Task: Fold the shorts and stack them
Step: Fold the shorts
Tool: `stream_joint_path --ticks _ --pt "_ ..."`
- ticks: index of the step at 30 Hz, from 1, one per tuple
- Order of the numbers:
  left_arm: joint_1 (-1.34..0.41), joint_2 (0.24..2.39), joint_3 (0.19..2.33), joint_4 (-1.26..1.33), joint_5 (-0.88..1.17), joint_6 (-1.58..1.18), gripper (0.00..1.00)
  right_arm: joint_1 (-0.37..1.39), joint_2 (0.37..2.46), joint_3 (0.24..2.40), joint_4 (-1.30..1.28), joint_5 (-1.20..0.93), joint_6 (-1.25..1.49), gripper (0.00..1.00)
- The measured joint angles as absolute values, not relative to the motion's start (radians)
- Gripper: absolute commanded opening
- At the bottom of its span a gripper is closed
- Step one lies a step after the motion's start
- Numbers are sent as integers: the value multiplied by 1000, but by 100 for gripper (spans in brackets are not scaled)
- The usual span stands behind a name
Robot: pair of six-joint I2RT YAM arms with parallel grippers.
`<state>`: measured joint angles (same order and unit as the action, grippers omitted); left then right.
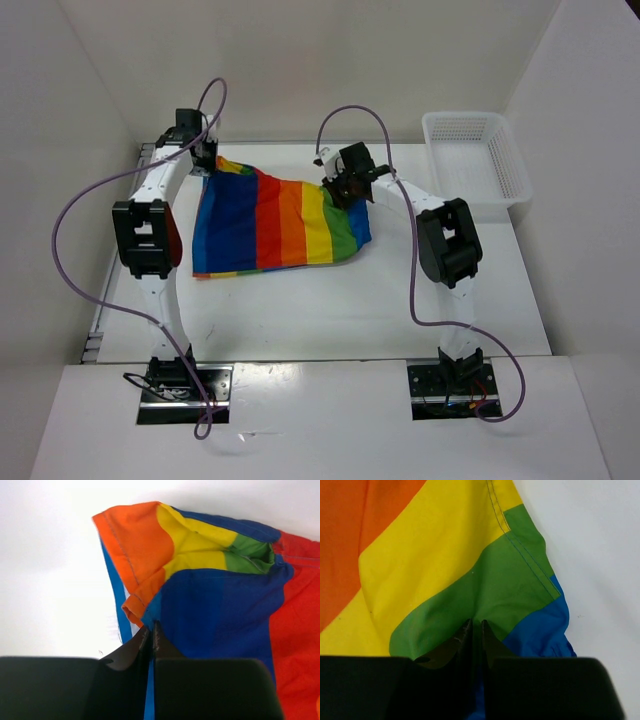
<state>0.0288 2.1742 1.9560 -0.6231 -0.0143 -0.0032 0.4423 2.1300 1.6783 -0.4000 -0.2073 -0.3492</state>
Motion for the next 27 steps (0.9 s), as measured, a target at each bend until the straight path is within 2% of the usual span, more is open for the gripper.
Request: stream_joint_path --ticks 5,6,8,16,25,27 --pt "29 2157 1999 -619 8 -2 34 443 2130 1675 -398 -179 -376 15" --pt "29 2153 1995 -617 6 -2 45 443 2130 1674 -398 -175 -381 15" --pt "29 2149 1971 -611 -5 -1 57 443 2130 1669 -397 -171 -386 16" --pt "41 2204 1863 -605 -59 -2 65 461 2133 1667 -397 -155 -393 16" --pt "91 2348 2050 -601 -7 -3 66 471 2134 1650 -395 -152 -418 16" --pt "93 2377 2095 -598 6 -3 62 474 2134 1641 -397 -153 -422 16"
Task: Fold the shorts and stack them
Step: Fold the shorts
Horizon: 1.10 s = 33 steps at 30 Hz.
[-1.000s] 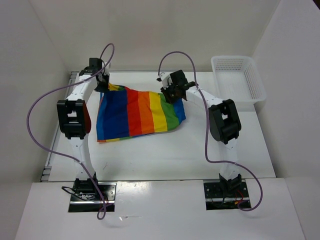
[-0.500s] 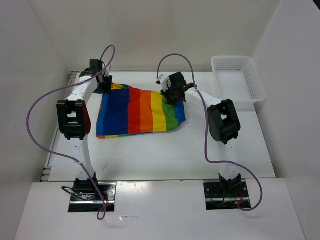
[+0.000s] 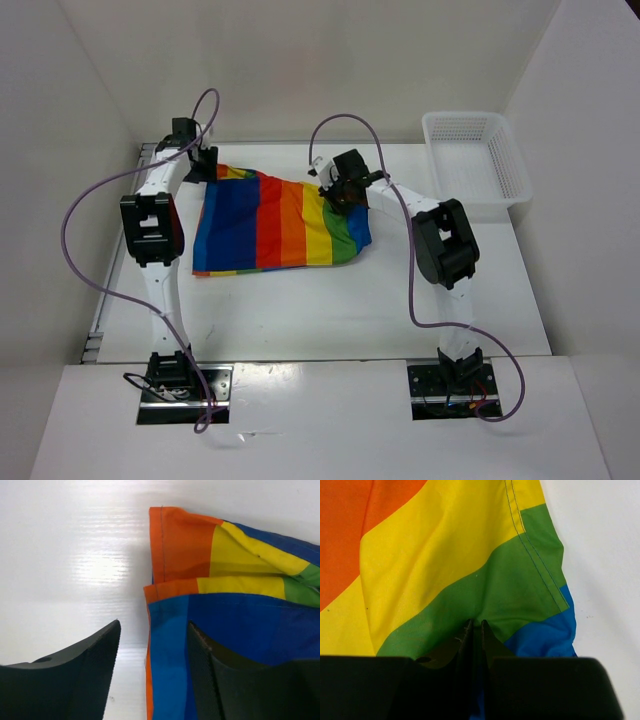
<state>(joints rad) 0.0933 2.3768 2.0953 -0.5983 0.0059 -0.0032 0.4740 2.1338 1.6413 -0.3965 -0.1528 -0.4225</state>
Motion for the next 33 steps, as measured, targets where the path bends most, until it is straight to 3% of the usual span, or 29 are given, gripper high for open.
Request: stream_joint_path --ticks 9,11,19,33 --pt "111 2443 2168 -642 102 -3 44 477 2134 1633 -396 -149 -440 16" --pt "111 2464 2197 -650 119 -4 30 479 2134 1633 -396 -147 -442 16" --pt "113 2482 2243 -678 152 -4 0 485 2134 1633 -396 -138 -459 16" --pt "122 2365 2189 -688 207 -4 0 492 2134 1608 -386 -116 -493 15"
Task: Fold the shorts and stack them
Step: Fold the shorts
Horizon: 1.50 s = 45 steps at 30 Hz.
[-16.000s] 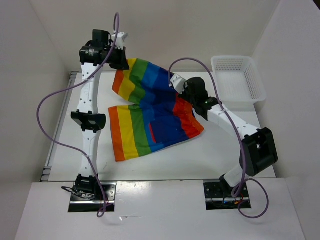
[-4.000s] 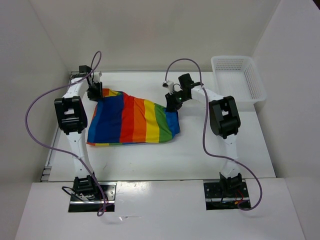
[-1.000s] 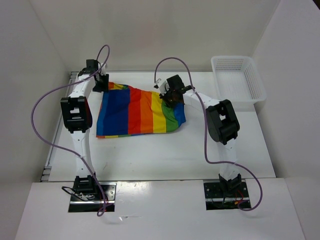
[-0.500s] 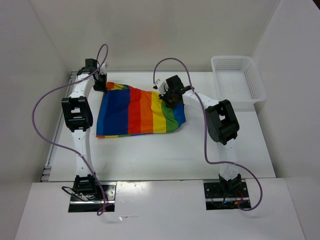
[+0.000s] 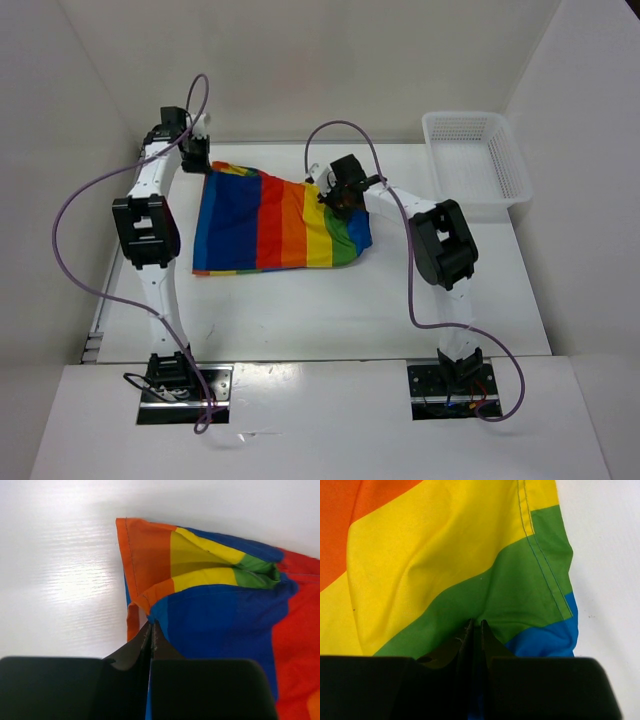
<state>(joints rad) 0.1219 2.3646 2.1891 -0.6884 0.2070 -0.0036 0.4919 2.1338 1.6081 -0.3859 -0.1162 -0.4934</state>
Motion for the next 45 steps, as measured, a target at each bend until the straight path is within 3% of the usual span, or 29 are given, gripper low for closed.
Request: stream_joint_path --ticks 10,20,24,27,28,29,33,39,45 --pt "121 2225 2186 -684 239 -4 0 498 2136 1595 -384 -93 -521 14" --pt "118 2507 2476 -650 218 -4 3 498 2142 1591 -371 -80 -533 12" --pt "112 2598 2476 -643 145 -3 14 500 2148 1590 -359 -60 -533 12" --pt "112 2664 2477 -639 108 -7 21 500 2149 1590 -351 -36 -517 17" --pt "113 2666 2490 -633 99 -6 27 500 2149 1591 -348 -26 -507 22" --pt "113 2666 2497 -627 83 -2 42 500 2149 1596 -348 -14 -494 24" --pt "113 2669 2510 -628 46 -4 73 502 2149 1639 -350 33 -434 34" --pt "113 2646 2524 -682 56 -3 82 500 2103 1677 -348 58 -371 34" --pt "110 2374 2329 -707 91 -4 82 465 1996 1655 -354 47 -364 20"
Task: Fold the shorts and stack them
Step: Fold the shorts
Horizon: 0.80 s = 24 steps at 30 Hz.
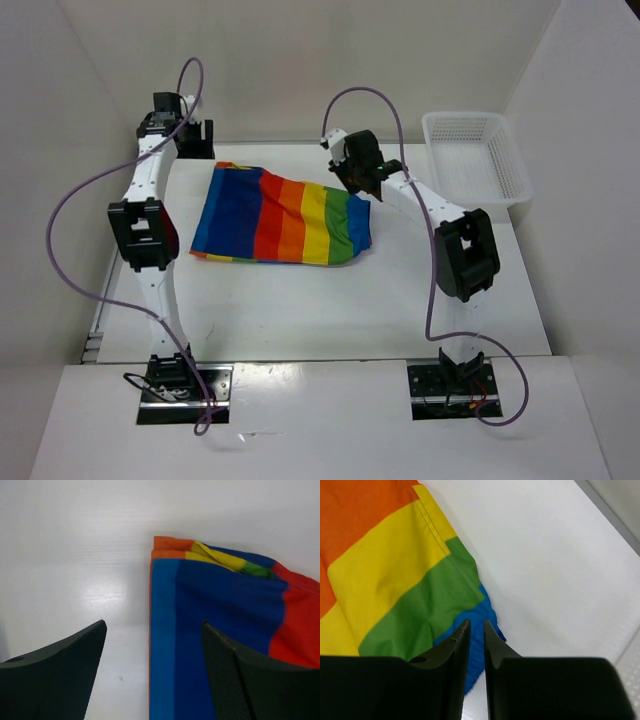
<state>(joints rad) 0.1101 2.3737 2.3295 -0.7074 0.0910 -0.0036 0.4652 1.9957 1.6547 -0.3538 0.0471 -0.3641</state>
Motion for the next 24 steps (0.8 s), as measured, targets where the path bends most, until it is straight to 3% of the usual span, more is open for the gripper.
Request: stream_joint_path --ticks 6,13,19,24 --pt "32 1958 1879 -655 107 -6 72 414 1943 1575 -372 -59 -372 19" --pt "-107 1943 1438 -614 117 -3 72 393 2136 1657 -388 -144 -373 12" --pt "-104 1966 1348 -551 25 -6 72 392 2230 1689 -385 -123 -366 6" --pt "-107 1947 1310 -506 -9 -9 71 393 2284 1744 -324 43 -315 5"
